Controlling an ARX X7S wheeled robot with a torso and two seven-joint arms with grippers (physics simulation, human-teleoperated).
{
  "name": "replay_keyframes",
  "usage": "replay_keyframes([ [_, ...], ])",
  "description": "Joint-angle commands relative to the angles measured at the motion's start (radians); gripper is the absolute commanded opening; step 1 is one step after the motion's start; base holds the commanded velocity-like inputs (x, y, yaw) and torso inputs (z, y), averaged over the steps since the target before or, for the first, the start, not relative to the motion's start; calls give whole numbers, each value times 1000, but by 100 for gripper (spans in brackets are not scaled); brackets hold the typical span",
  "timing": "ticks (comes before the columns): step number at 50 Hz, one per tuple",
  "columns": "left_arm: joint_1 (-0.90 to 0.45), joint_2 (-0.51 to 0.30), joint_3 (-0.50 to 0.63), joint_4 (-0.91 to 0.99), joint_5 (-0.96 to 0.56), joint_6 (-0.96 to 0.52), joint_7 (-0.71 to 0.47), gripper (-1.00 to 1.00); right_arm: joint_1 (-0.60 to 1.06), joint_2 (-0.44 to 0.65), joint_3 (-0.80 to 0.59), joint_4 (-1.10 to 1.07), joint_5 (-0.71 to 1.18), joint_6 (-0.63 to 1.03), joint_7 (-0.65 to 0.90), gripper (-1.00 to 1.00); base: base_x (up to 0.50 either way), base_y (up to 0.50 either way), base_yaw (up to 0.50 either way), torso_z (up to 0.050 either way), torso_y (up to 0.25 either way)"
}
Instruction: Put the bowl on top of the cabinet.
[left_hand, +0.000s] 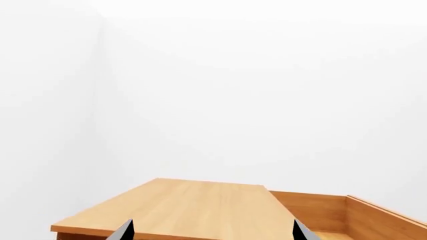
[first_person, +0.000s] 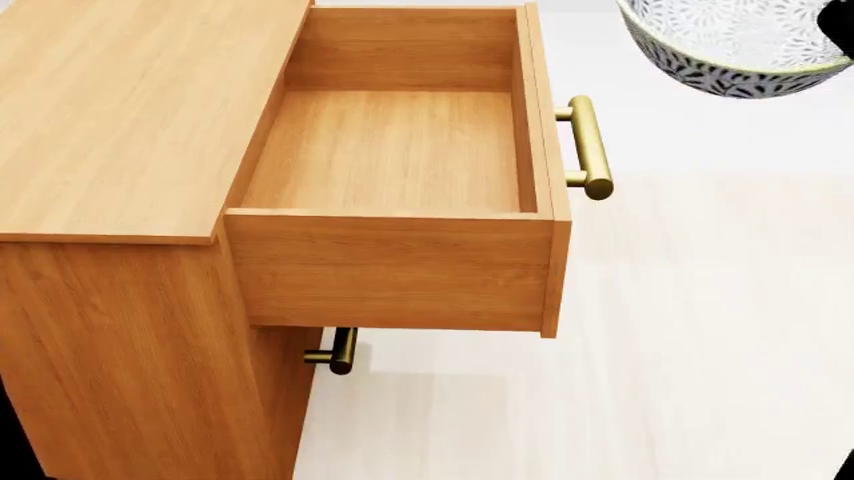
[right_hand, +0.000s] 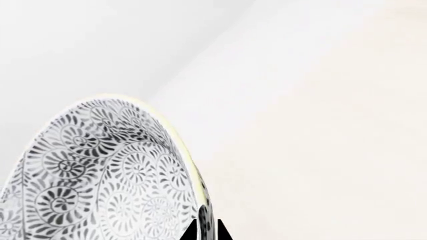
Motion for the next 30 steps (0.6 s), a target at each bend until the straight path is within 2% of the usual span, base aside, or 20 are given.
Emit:
replay_keyframes([
  [1,2,-4,2,-5,-3,8,-3,100,248,-64,-93,292,-71,-105,-86,-100,0,0,0,0,0],
  [2,1,-4,2,-7,-5,7,-4,100,261,-75,-45,331,-66,-151,-32,-100,0,0,0,0,0],
  [6,2,-7,-2,-7,-8,11,-4,100,329,-96,-41,450,-103,-260,-20,-100,0,0,0,0,0],
  [12,0,-9,-3,-10,-13,11,-8,100,494,-114,-110,732,-199,-374,-123,-100,0,0,0,0,0],
  [15,-1,-8,1,-14,-10,14,-7,100,501,-129,-69,736,-233,-362,-122,-100,0,0,0,0,0],
  [20,1,-9,-1,-24,-14,23,-4,100,493,-185,55,737,-333,-297,-158,-100,0,0,0,0,0],
  [30,-3,-10,12,-21,-11,18,-9,100,505,-279,367,738,-676,-285,-233,-100,0,0,0,0,0],
])
